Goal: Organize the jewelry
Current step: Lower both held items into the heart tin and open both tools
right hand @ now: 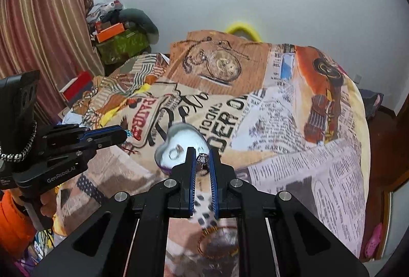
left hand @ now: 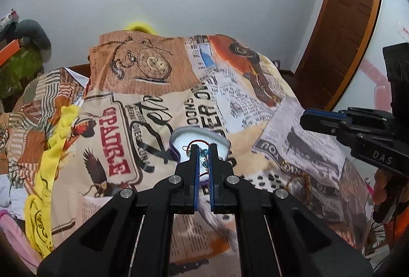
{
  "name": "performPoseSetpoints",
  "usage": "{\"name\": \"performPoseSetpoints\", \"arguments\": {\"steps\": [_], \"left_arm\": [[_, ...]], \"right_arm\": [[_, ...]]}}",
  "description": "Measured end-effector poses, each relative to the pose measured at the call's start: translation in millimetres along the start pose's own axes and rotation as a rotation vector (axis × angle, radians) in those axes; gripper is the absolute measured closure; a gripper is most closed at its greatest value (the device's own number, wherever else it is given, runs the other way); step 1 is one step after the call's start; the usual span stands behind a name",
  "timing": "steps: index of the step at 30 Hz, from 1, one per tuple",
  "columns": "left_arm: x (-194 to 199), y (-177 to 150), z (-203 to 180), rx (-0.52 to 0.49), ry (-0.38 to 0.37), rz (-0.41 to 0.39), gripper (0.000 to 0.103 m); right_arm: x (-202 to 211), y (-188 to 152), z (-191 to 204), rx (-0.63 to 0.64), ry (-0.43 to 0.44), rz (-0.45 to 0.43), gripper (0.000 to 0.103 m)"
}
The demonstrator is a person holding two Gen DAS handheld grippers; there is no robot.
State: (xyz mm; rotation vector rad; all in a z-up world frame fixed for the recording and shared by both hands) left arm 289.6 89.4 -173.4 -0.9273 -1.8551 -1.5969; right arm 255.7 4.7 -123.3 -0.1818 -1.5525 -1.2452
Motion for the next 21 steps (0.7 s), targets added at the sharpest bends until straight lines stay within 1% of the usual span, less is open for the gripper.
{"name": "performPoseSetpoints", "arguments": {"steps": [5, 9, 13, 21], "left_arm": [[-4, 10, 6, -0.008, 0.010, -0.020, 0.099], [-10, 15, 8, -0.022, 0.027, -0.024, 0.099], [-18, 20, 9, -0.018, 0.025, -0.022, 0.099], [-45, 18, 10, -0.007, -0.002, 0.018, 0.099]], "right_arm": [[-3, 9, 5, -0.004, 0.013, -0.023, 0.094], [-11, 12, 6, -0.006, 0.024, -0.018, 0.094], [-23, 17, 9, -0.008, 0.038, -0.006, 0.094], [-46, 23, 15, -0.002, 0.055, 0.022, 0.094]]}}
Point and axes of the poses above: each gripper's, at about its wrist camera, not at the fingertips, and x roughly against the way its jaws point, z to its left, y to its top, the point moved 10 cm from there along -x, roughly the way its jaws point, and after that the axes turned 8 degrees about z, right-handed, at the moved point
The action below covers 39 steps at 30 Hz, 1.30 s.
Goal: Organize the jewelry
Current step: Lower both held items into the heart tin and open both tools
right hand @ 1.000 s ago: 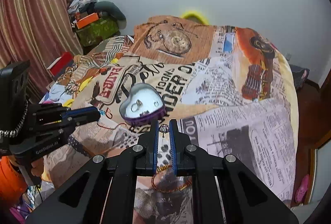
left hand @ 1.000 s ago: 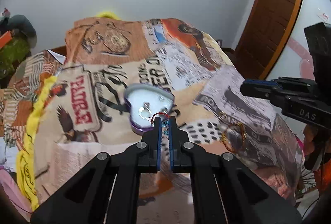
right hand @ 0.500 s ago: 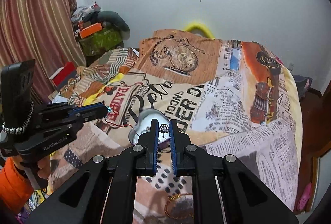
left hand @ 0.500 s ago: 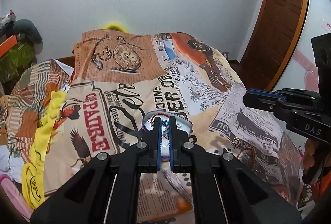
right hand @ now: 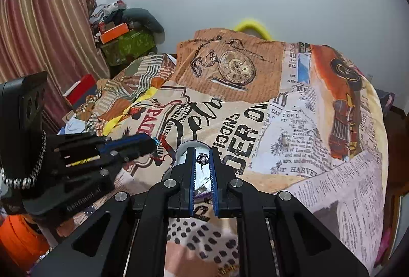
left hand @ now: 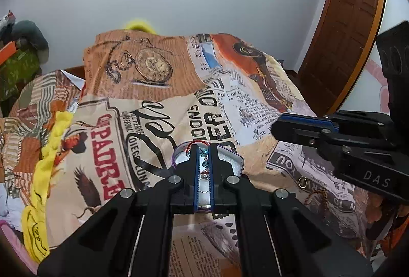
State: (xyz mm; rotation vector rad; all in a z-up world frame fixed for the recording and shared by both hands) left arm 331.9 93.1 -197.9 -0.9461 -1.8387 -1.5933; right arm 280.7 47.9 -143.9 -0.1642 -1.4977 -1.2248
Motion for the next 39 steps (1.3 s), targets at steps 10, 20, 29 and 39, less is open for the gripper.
{"name": "performPoseSetpoints", "arguments": {"steps": [10, 20, 29, 39], "left_arm": [[-40, -16, -6, -0.014, -0.031, 0.079, 0.099], [-60, -31, -8, -0.083, 0.023, 0.131, 0.099], [-57, -34, -1, -0.065, 0.044, 0.145, 0.098], [-19, -33, 3, -0.056, 0.061, 0.111, 0.087]], "right_arm": [[-37, 3, -7, 0.001, -0.010, 0.072, 0.094], [-69, -10, -9, -0.012, 0.019, 0.161, 0.094], [-78, -16, -3, -0.011, 0.050, 0.222, 0.094], [-56, -20, -1, 0.012, 0.003, 0.227, 0.091]]}}
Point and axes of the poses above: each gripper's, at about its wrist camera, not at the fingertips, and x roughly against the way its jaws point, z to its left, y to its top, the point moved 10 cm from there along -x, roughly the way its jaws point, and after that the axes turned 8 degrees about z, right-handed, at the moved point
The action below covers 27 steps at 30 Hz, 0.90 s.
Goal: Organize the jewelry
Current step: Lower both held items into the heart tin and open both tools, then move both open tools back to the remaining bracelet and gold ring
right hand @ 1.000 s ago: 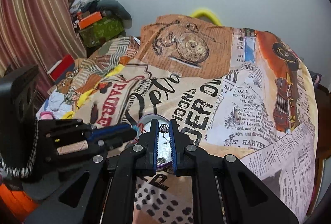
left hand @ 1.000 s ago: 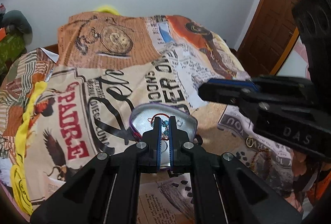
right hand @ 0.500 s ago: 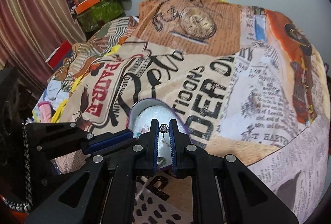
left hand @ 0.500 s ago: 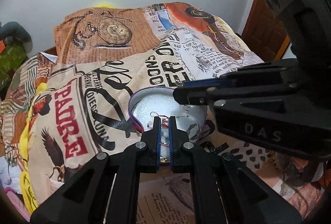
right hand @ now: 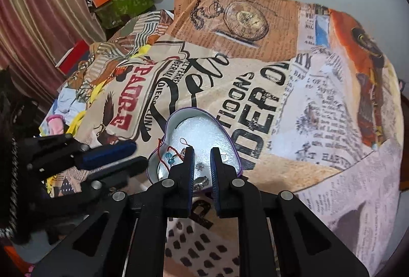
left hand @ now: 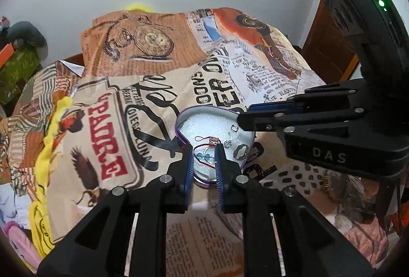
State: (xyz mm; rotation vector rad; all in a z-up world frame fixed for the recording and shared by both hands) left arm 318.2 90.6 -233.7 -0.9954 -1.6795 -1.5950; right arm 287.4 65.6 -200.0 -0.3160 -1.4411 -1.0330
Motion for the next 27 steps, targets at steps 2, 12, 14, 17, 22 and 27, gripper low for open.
{"name": "performPoseSetpoints", "arguments": {"steps": [2, 12, 14, 17, 22, 27], "left_arm": [[9, 1, 0, 0.000, 0.005, -0.009, 0.086], [49, 5, -19, -0.006, 0.018, -0.055, 0.063], [55, 4, -25, -0.010, 0.013, -0.056, 0.061], [63, 2, -35, -0.024, 0.011, -0.061, 0.056], [64, -1, -55, -0.039, -0.007, -0.048, 0.056], [48, -10, -82, -0.057, -0.042, -0.004, 0.056]], "right_arm": [[12, -1, -1, -0.003, -0.008, -0.025, 0.090], [74, -21, -9, -0.002, -0.117, -0.153, 0.054], [84, -31, -13, -0.003, -0.144, -0.170, 0.054], [95, -46, -18, -0.002, -0.171, -0.186, 0.054], [108, -71, -36, -0.031, -0.187, -0.195, 0.054], [115, -90, -62, -0.059, -0.234, -0.183, 0.054]]}}
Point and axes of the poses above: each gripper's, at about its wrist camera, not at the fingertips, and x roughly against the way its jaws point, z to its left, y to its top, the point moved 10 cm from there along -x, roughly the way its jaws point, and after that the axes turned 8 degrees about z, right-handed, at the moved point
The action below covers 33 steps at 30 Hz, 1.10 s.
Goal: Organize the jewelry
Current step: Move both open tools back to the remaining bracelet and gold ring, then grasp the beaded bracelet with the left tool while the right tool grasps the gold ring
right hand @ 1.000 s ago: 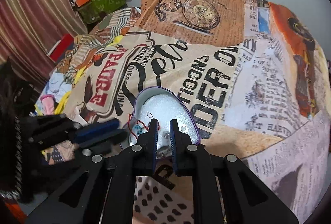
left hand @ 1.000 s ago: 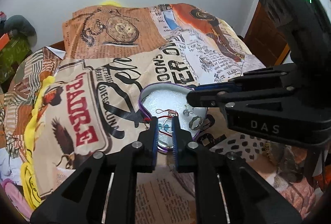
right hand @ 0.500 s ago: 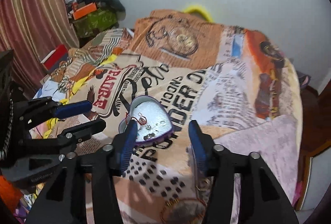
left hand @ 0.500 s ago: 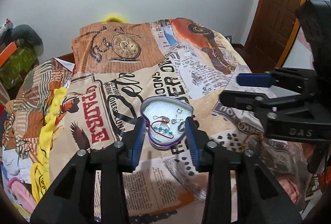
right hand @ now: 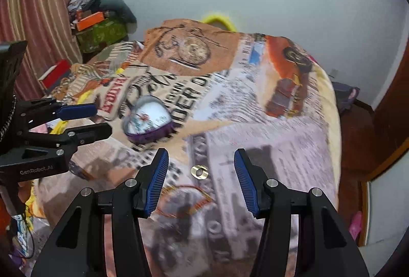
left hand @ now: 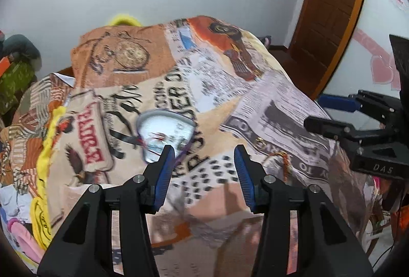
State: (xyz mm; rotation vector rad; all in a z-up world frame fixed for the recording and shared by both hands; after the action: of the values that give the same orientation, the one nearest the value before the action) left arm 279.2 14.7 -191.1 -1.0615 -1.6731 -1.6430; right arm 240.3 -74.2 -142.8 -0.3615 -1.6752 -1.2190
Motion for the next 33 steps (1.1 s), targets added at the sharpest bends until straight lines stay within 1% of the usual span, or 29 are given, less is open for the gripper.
{"name": "performPoseSetpoints", "arguments": {"steps": [7, 9, 11, 12, 13, 15, 16, 18, 21, 24, 28, 31, 33], "left_arm": [[-45, -17, -41, -0.054, -0.061, 0.109, 0.056], [-58, -24, -52, -0.065, -0.088, 0.142, 0.057], [-67, -29, -60, -0.071, -0.117, 0.165, 0.068], [-73, -32, -65, -0.073, -0.144, 0.184, 0.070], [-79, -36, -68, -0.071, -0.163, 0.202, 0.076], [-84, -35, -68, -0.076, -0.147, 0.189, 0.078], [-85, -35, -68, -0.076, -0.140, 0.181, 0.081], [-86, -34, -65, -0.065, -0.133, 0.176, 0.093], [-82, -36, -58, -0.068, -0.109, 0.159, 0.094], [-72, -35, -44, -0.077, -0.053, 0.125, 0.094], [-60, -29, -20, -0.034, -0.021, 0.084, 0.094], [-55, -25, -3, -0.008, 0.006, 0.064, 0.094], [-55, -22, 5, 0.008, 0.009, 0.061, 0.094]], "right_arm": [[-4, -24, -29, -0.053, -0.003, 0.028, 0.053], [-8, -30, -35, -0.068, 0.004, 0.039, 0.053], [-11, -36, -40, -0.083, 0.012, 0.048, 0.053], [-13, -38, -42, -0.089, 0.016, 0.049, 0.053], [-15, -39, -43, -0.097, 0.022, 0.052, 0.053], [-21, -41, -43, -0.107, 0.040, 0.066, 0.053], [-25, -41, -41, -0.108, 0.050, 0.073, 0.053], [-31, -41, -37, -0.105, 0.066, 0.081, 0.053], [-40, -39, -30, -0.095, 0.087, 0.091, 0.053], [-48, -38, -20, -0.076, 0.109, 0.099, 0.053], [-66, -36, -6, -0.027, 0.142, 0.140, 0.053], [-81, -35, 0, -0.002, 0.123, 0.167, 0.053], [-89, -34, 5, -0.002, 0.144, 0.187, 0.053]]}}
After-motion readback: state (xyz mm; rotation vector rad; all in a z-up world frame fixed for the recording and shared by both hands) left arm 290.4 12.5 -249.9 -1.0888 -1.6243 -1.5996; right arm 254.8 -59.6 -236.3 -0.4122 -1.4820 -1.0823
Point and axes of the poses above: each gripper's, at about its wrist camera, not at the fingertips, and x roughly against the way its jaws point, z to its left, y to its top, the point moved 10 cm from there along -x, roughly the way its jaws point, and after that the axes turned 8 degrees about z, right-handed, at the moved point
